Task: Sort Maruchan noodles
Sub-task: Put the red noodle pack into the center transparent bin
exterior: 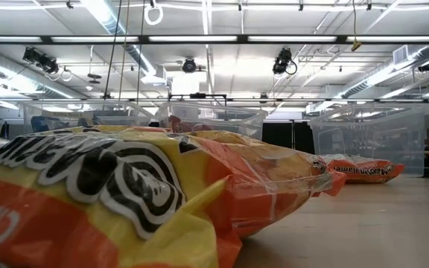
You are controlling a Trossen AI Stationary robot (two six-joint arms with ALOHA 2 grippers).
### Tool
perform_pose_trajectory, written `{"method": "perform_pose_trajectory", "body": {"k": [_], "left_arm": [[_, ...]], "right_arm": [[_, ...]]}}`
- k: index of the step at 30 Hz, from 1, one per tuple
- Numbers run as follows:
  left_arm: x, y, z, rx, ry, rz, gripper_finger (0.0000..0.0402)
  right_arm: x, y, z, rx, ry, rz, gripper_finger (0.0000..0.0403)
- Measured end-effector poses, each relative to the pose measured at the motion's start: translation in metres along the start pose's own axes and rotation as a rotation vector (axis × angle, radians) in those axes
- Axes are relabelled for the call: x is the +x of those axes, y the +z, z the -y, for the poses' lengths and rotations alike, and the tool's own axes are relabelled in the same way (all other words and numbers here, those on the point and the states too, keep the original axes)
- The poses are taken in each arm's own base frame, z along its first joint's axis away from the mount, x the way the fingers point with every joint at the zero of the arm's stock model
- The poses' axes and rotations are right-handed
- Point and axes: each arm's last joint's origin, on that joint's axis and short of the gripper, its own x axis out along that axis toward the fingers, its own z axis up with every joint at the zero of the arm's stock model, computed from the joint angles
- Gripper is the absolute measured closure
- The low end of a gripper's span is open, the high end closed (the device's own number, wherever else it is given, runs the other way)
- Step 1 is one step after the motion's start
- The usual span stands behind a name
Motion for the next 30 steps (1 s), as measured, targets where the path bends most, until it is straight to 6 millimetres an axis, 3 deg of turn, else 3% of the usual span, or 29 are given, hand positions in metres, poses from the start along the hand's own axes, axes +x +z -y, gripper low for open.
{"method": "perform_pose_trajectory", "body": {"k": [3,7,11,16,21,25,30], "left_arm": [[-0.027,0.025,0.001,0.011,-0.032,0.114,0.0097],[-0.078,0.051,0.002,0.038,-0.062,0.325,0.0098],[-0.112,0.052,0.009,0.061,-0.056,0.500,0.0098],[-0.099,0.017,0.035,0.221,-0.024,0.534,0.0098],[-0.079,-0.021,0.045,0.206,0.073,0.579,0.0098],[-0.061,-0.033,0.034,0.148,0.195,0.559,0.0098],[-0.052,-0.033,0.004,0.014,-0.148,0.654,0.0115]], "right_arm": [[0.003,-0.002,0.001,-0.028,-0.011,-0.008,0.0250],[0.009,-0.004,0.003,-0.079,-0.034,-0.020,0.0250],[0.011,-0.007,0.004,-0.159,-0.046,-0.038,0.0250],[0.018,-0.024,0.002,-0.275,-0.073,-0.101,0.0250],[0.031,-0.044,0.000,-0.356,-0.106,-0.154,0.0250],[0.043,-0.055,0.003,-0.364,-0.126,-0.200,0.0250],[0.058,-0.056,0.006,-0.239,-0.101,-0.231,0.0250]]}}
